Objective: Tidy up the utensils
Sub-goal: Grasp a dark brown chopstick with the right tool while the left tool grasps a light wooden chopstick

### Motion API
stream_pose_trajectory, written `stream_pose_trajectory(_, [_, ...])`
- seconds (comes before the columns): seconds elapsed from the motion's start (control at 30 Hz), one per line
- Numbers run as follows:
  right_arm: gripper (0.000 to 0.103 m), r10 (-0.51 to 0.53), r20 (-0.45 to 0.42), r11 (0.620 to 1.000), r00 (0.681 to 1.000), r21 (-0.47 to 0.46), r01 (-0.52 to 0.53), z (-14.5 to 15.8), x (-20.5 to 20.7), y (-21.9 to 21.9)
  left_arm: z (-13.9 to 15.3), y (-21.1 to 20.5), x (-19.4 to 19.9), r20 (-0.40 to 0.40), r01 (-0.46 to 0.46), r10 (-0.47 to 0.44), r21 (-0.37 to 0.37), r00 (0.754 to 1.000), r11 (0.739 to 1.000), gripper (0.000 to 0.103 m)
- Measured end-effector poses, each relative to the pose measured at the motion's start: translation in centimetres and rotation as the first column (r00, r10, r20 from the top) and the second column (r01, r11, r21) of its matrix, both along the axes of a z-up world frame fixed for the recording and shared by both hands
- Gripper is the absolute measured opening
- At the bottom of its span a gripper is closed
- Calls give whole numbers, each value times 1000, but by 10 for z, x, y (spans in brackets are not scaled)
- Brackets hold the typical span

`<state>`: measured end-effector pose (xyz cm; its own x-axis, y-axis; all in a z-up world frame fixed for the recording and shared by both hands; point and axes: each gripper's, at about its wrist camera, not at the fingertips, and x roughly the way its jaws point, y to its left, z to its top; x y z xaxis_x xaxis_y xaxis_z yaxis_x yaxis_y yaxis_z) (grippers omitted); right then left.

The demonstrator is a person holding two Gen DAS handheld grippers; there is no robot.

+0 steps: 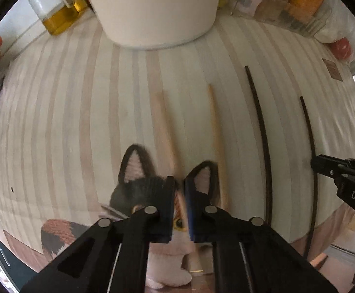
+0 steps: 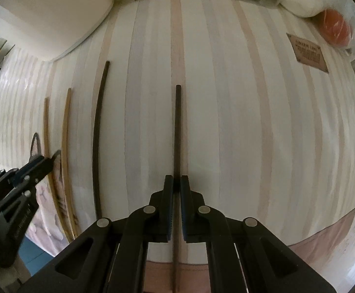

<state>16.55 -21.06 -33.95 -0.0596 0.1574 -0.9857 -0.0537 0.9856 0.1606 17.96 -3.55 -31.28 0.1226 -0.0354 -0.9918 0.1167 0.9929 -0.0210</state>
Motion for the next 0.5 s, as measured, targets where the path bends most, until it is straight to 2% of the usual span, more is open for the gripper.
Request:
stream_pose_trajectory(0.27, [7, -21, -80, 999, 997, 44, 24, -5, -2, -21, 2, 42, -6, -62, -66, 62, -53, 996, 996, 7])
stream_pose_trajectory(0.43, [10, -7, -95, 1000, 995, 27, 10, -8, 12, -13, -1, 46, 3, -118, -41, 30, -93, 993, 995, 25])
stream_pose_trajectory(0.5, [16, 5, -94, 1000, 996, 17, -3, -6, 19, 1, 0, 41, -1, -112, -34, 23, -91, 993, 995, 27])
